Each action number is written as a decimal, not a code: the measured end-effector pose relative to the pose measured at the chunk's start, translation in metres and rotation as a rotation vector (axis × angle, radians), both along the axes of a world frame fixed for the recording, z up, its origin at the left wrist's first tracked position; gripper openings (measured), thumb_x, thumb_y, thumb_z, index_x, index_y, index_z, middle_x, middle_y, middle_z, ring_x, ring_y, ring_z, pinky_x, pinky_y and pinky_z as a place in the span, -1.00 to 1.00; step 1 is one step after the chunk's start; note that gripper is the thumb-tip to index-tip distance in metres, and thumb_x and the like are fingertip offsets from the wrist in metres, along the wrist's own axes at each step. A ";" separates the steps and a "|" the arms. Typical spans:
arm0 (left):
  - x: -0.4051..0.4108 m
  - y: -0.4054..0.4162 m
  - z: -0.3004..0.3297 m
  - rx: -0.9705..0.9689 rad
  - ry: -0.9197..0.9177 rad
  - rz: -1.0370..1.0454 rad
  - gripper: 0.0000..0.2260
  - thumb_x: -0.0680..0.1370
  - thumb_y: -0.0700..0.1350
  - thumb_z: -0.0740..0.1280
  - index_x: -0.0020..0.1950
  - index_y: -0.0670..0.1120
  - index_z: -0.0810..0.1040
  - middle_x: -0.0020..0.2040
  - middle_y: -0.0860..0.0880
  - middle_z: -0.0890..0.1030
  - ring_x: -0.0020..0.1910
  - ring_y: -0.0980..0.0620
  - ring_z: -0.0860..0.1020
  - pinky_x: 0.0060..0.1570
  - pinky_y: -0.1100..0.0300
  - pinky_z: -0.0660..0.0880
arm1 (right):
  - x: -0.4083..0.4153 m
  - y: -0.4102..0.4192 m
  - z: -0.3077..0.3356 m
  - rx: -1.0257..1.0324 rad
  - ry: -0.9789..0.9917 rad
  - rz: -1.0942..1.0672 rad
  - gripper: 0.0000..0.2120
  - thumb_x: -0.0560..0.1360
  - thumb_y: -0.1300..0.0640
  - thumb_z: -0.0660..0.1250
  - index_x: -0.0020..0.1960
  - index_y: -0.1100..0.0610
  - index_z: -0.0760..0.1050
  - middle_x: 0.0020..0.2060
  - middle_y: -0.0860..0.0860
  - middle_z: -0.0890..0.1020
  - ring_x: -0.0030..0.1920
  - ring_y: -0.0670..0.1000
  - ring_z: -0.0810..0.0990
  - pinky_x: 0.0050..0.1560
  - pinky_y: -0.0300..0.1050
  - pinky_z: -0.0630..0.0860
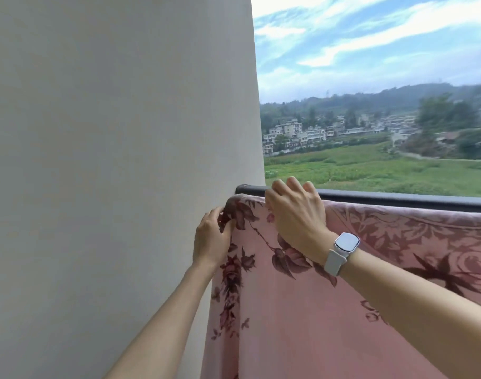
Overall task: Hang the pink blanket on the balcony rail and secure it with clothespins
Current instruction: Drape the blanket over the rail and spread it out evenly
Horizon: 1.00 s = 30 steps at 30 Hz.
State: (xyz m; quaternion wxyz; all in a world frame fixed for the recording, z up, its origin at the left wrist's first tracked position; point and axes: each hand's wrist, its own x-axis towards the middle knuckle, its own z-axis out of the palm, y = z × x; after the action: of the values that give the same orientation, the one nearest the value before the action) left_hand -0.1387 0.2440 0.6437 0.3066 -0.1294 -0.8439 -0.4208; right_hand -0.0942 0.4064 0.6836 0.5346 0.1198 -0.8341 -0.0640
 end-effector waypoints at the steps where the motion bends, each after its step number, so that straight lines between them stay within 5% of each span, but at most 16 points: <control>1: -0.004 -0.001 -0.001 0.038 0.034 -0.022 -0.81 0.54 -0.17 0.24 0.13 -0.16 0.50 0.03 -0.12 0.59 0.00 -0.04 0.53 0.01 0.11 0.49 | -0.001 -0.001 -0.001 -0.007 0.007 -0.006 -0.80 0.18 0.32 0.42 -0.27 0.16 0.46 -0.35 0.04 0.55 -0.33 0.11 0.51 -0.36 -0.10 0.38; 4: -0.009 -0.005 0.001 0.086 0.147 -0.050 -0.89 0.53 -0.24 0.24 -0.03 -0.20 0.54 -0.10 -0.12 0.62 -0.15 0.01 0.52 -0.18 0.28 0.39 | 0.000 0.000 0.002 -0.037 0.011 -0.039 -0.87 0.28 0.37 0.32 -0.25 0.19 0.43 -0.36 0.06 0.53 -0.37 0.12 0.50 -0.41 -0.10 0.37; 9: -0.016 0.007 0.030 0.085 0.321 -0.076 -0.95 0.52 -0.23 0.26 -0.11 -0.18 0.51 -0.16 -0.08 0.53 -0.18 -0.03 0.47 -0.23 0.19 0.36 | 0.011 0.015 0.018 -0.130 -0.028 -0.025 -0.83 0.34 0.43 0.33 -0.20 0.26 0.38 -0.32 0.12 0.48 -0.61 0.05 0.29 -0.57 -0.28 0.11; 13: -0.002 0.035 0.050 0.038 0.379 -0.244 -0.92 0.55 -0.20 0.22 -0.07 -0.18 0.48 -0.27 -0.12 0.59 -0.34 -0.07 0.51 -0.37 0.13 0.44 | 0.040 0.052 0.033 0.005 -0.015 -0.069 -0.96 0.42 0.35 0.17 -0.16 0.25 0.36 -0.30 0.13 0.47 -0.64 0.00 0.16 -0.61 -0.26 0.14; 16: 0.016 0.065 0.055 0.019 0.441 -0.341 -0.93 0.54 -0.20 0.25 -0.08 -0.18 0.50 -0.40 -0.08 0.57 -0.48 -0.02 0.48 -0.54 0.22 0.37 | 0.070 0.088 0.036 0.092 -0.027 -0.138 -0.91 0.48 0.23 0.08 -0.13 0.21 0.33 -0.30 0.11 0.48 -0.62 -0.06 0.15 -0.63 -0.28 0.20; 20: 0.042 0.112 0.056 0.028 0.519 -0.417 -0.97 0.49 -0.25 0.31 -0.15 -0.18 0.51 -0.49 -0.03 0.53 -0.55 0.07 0.40 -0.47 0.35 0.28 | 0.113 0.136 0.034 0.086 -0.010 -0.190 -0.79 0.58 0.13 -0.03 -0.10 0.20 0.31 -0.30 0.12 0.49 -0.64 -0.06 0.20 -0.69 -0.28 0.24; 25: 0.094 0.187 0.055 -0.048 0.556 -0.526 -0.97 0.50 -0.24 0.31 -0.14 -0.18 0.52 -0.54 0.04 0.41 -0.59 0.08 0.33 -0.49 0.31 0.25 | 0.183 0.203 0.025 0.011 0.019 -0.303 -0.93 0.50 0.19 0.03 -0.07 0.16 0.27 -0.29 0.17 0.49 -0.69 0.07 0.34 -0.74 -0.10 0.37; 30: 0.156 0.266 0.050 -0.100 0.533 -0.608 -0.98 0.49 -0.23 0.31 -0.10 -0.14 0.53 -0.55 -0.07 0.52 -0.59 -0.03 0.43 -0.53 0.23 0.33 | 0.251 0.262 0.021 -0.041 0.031 -0.370 -0.92 0.53 0.19 0.06 -0.08 0.19 0.28 -0.30 0.14 0.48 -0.67 0.01 0.34 -0.69 -0.26 0.30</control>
State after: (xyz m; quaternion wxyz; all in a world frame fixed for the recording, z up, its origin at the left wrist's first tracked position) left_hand 0.0177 0.5096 0.6933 0.3698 -0.4923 -0.6775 -0.4023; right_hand 0.1565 0.6688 0.7046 0.5287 -0.0475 -0.8348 -0.1460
